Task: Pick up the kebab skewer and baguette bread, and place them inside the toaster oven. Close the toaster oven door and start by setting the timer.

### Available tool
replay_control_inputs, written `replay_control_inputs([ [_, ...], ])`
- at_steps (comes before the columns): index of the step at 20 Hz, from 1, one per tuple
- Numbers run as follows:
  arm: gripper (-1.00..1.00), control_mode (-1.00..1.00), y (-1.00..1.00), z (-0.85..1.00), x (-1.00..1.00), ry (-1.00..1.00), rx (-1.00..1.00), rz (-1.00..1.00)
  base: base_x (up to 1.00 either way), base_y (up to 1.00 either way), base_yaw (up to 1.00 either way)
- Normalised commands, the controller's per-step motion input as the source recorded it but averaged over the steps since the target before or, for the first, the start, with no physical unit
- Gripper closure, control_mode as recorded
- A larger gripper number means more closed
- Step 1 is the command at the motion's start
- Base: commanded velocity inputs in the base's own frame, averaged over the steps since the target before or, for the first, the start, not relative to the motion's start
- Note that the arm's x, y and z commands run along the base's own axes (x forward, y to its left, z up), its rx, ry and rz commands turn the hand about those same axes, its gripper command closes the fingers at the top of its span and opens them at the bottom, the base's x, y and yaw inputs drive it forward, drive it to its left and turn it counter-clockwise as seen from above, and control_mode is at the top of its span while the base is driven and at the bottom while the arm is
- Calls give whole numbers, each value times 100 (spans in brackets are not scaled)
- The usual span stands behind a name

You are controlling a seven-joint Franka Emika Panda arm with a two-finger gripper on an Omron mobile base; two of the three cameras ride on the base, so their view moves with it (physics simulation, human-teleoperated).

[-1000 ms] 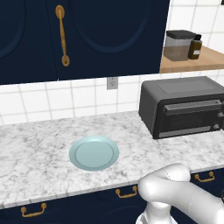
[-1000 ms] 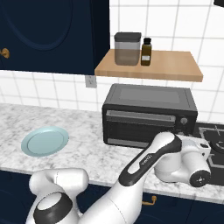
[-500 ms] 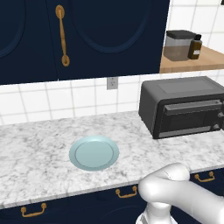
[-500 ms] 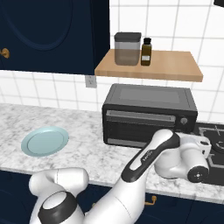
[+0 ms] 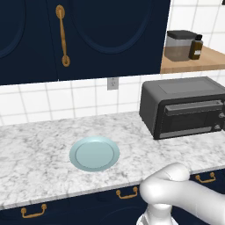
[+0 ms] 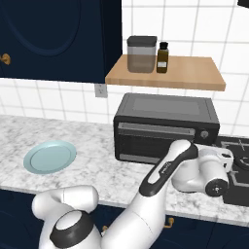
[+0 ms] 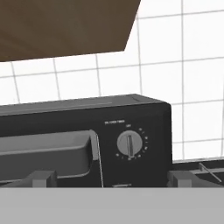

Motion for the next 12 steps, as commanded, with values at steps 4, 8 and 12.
replay_control_inputs([
  [4, -100, -100, -24, -1, 9, 0, 0, 0, 0, 0, 0],
  [8, -100, -100, -4, -12, 3, -3, -7, 0, 0, 0, 0],
  [12, -100, -100, -3, -13, 0, -1, -10, 0, 0, 0, 0],
])
